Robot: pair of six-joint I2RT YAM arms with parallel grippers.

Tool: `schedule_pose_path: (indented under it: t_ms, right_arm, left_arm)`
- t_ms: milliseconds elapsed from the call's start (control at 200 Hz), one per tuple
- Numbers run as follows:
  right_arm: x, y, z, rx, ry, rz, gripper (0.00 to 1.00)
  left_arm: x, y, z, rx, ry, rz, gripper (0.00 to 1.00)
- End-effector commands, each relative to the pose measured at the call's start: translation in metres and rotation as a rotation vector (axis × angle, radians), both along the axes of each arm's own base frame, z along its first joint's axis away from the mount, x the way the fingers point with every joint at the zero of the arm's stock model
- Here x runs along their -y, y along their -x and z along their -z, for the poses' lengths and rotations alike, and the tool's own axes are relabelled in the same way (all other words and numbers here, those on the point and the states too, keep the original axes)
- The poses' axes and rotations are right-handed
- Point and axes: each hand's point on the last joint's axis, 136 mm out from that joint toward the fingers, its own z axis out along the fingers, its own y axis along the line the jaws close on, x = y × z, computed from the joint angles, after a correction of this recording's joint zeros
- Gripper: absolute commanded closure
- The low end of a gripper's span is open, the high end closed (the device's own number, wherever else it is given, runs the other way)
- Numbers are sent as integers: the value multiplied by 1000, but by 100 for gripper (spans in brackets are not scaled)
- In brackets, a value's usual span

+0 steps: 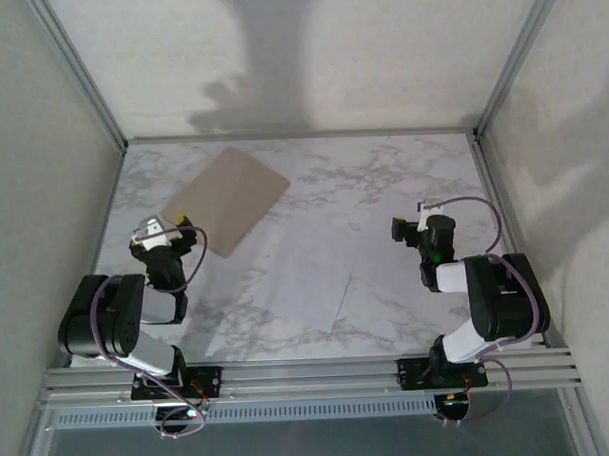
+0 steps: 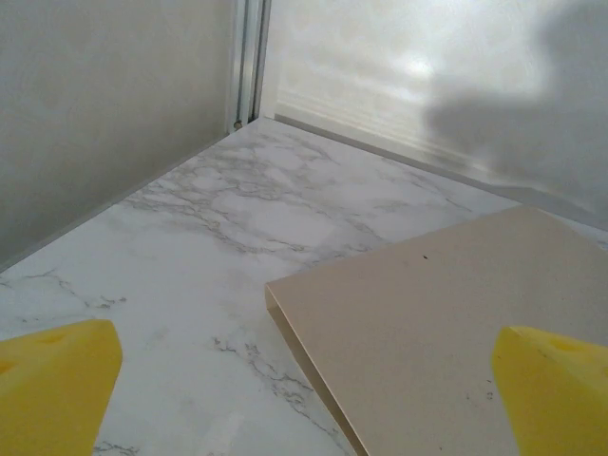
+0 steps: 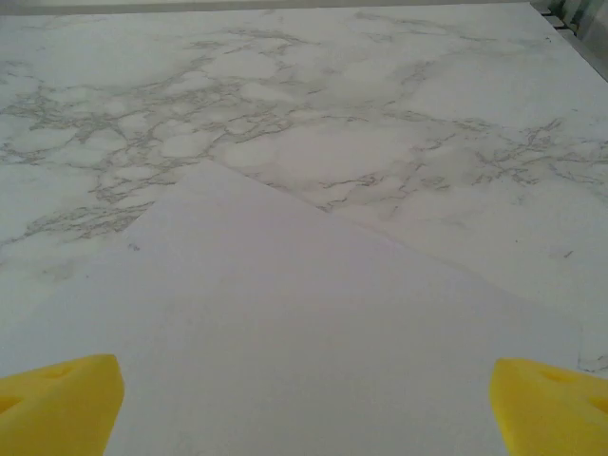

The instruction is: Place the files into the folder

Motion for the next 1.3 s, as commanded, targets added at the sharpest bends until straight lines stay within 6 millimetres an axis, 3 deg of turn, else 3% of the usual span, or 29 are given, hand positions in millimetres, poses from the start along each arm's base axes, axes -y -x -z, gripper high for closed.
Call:
schedule_pose_path:
  t_ms: [0,661,781,796,906,1001,1102,1132,1297]
  right_arm:
    - [1,-7,-9,26,-7,5,1]
    - [1,-7,-9,29,-8,5,1]
    - [7,-4,-20,9,-6,38,1]
    - [7,-10,-33,30,-9,47,1]
    - [15,-8,-53,-11,-21,102,1]
    - [15,-5,-72,-38,-109,145,1]
    - [-1,-4,-90,-119,-306,158,1]
    - [-9,-3,-94,-156,-381,149,1]
    - [-83,0,-95,-412,-818,6,1]
  left_arm:
    - [-1,-2,-7,28,-13,-11,1]
    - [0,-4,-12,27,-18,-6,1]
    - [-2,-14,-26,-28,-20,-43,0]
    - [-3,-14,-28,-32,-18,-52,0]
    - [-3,-17,-46,-41,22,-73,0]
    - [-3,-32,-59,-74,132,-99,1]
    - [8,-64,-65,-162,215,-56,1]
    - [15,-74,-59,-219,228,-22,1]
    - [45,-134,-44,-368,316,119,1]
